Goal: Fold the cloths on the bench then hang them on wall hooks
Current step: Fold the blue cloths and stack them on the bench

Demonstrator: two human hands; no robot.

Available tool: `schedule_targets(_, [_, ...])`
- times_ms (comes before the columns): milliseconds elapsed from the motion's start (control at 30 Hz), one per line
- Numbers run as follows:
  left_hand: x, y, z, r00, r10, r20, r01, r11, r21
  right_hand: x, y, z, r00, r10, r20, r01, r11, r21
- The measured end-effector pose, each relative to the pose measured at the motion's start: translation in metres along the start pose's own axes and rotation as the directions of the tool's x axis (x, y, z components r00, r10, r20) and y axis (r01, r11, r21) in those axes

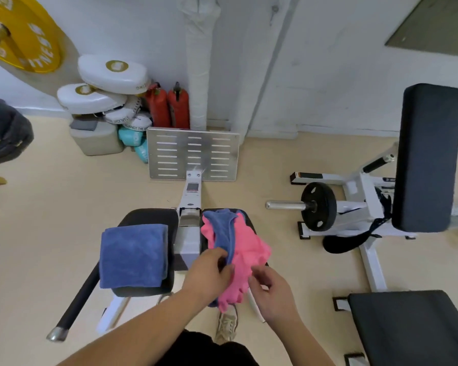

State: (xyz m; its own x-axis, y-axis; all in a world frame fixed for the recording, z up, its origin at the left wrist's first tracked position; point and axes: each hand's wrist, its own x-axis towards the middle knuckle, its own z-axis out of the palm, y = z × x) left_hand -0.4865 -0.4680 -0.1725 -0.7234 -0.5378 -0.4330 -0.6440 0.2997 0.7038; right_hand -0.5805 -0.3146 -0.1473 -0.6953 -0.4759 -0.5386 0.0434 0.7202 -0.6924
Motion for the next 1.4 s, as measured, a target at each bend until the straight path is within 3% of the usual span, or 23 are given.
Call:
schedule_targets(133, [0.014,0.016,0.01,0.987,-0.145,-0.066,0.144,0.989,-0.023,0.011,0.011,-0.023,0.993,0.012,0.119,-0.019,0.998,0.059])
schedule_targets(300, [0.0,0.026,0.015,0.953,-0.224,-0.205,0.198,0.97,-0.14,0.035,0.015,-0.031,0.942,-0.178,0.286,0.213,0.973,-0.094])
schedule_targets(400, [-0.016,0.039,0.006,0.903,-0.314,-0.292,0.215,0.92,-0.327,0.051,0.008,-0.026,0.858,-0.277,0.432,0.397,0.891,-0.218])
schedule_targets(467, [-0.027,0.054,-0.007,0.853,-0.367,-0.37,0.194,0.883,-0.427,0.054,0.004,-0.022,0.824,-0.263,0.502,0.407,0.891,-0.2])
schedule_targets(567, [-0.04,0.078,-0.036,0.764,-0.411,-0.498,0.165,0.87,-0.465,0.054,-0.001,-0.022,0.834,-0.262,0.486,0.359,0.926,-0.115])
schedule_targets(767, [-0.074,0.137,-0.099,0.585,-0.249,-0.772,-0.117,0.916,-0.384,0.059,-0.02,-0.025,0.806,-0.179,0.564,0.382,0.886,-0.264])
schedule_targets(900, [-0.091,0.162,-0.124,0.558,-0.116,-0.821,-0.245,0.923,-0.297,0.058,-0.02,-0.024,0.813,-0.133,0.567,0.304,0.928,-0.218])
schedule_targets(1067, [-0.109,0.18,-0.159,0.349,0.082,-0.933,-0.511,0.852,-0.117,0.056,-0.011,-0.027,0.873,-0.093,0.479,0.207,0.96,-0.19])
schedule_targets(1100, [-0.11,0.181,-0.167,0.355,0.137,-0.925,-0.511,0.857,-0.07,0.051,-0.017,-0.028,0.896,-0.114,0.429,0.195,0.97,-0.149])
schedule_targets(1133, [-0.108,0.182,-0.172,0.405,0.187,-0.895,-0.485,0.874,-0.037,0.049,-0.023,-0.03,0.917,-0.149,0.371,0.193,0.978,-0.084])
schedule_targets(1233, [-0.1,0.184,-0.169,0.691,0.264,-0.673,-0.37,0.929,-0.016,0.04,-0.066,-0.042,0.932,-0.261,0.25,0.239,0.964,0.116])
schedule_targets(1267, [-0.098,0.182,-0.163,0.74,0.277,-0.613,-0.361,0.932,-0.014,0.035,-0.083,-0.049,0.921,-0.313,0.233,0.273,0.944,0.188])
schedule_targets(1400, [-0.095,0.178,-0.149,0.798,0.357,-0.485,-0.413,0.911,-0.009,0.005,-0.147,-0.087,0.796,-0.547,0.259,0.437,0.815,0.381])
